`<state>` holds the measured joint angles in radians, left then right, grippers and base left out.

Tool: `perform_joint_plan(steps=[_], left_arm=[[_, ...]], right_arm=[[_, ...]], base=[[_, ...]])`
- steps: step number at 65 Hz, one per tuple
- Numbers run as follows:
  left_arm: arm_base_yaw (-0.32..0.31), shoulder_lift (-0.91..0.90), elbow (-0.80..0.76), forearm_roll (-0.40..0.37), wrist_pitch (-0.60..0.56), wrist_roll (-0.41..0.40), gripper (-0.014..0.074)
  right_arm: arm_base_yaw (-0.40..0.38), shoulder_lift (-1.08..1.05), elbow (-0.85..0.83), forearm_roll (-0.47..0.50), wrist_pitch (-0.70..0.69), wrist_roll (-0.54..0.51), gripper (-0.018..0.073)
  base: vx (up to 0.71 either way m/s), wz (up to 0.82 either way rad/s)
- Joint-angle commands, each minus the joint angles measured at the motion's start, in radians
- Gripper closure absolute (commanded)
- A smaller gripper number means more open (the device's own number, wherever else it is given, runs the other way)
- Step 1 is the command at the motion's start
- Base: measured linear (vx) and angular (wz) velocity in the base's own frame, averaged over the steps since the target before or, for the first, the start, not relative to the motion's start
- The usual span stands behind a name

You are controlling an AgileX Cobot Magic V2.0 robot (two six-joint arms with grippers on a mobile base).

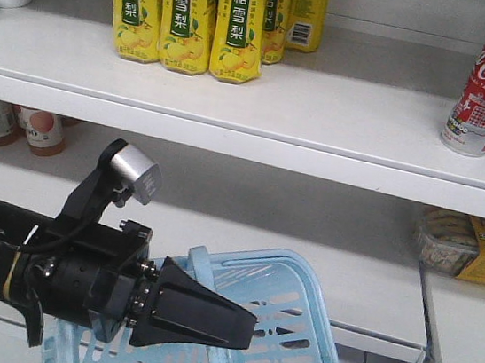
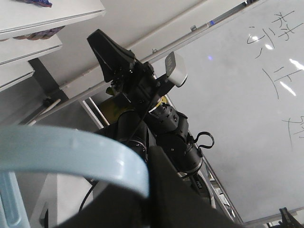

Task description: Place coke in basket with both arms

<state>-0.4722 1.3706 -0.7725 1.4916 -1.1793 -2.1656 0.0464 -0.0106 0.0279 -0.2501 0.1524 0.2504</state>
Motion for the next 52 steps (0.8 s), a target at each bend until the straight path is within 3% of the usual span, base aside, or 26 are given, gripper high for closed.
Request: perform_joint_plan(steps=[1, 52], left_arm=[[-0.004, -0.033, -0.028, -0.083, -0.15, 0.003, 0.0602], [-0.004, -0.033, -0.028, -0.083, -0.15, 0.003, 0.0602]], right_arm=[[-0.007, -0.013, 0.006, -0.012, -0.068, -0.006, 0.0564], [-0.007, -0.013, 0.006, -0.012, -0.067, -0.006, 0.0564]], base=[[0.04, -0.12], [0.06, -0.21]])
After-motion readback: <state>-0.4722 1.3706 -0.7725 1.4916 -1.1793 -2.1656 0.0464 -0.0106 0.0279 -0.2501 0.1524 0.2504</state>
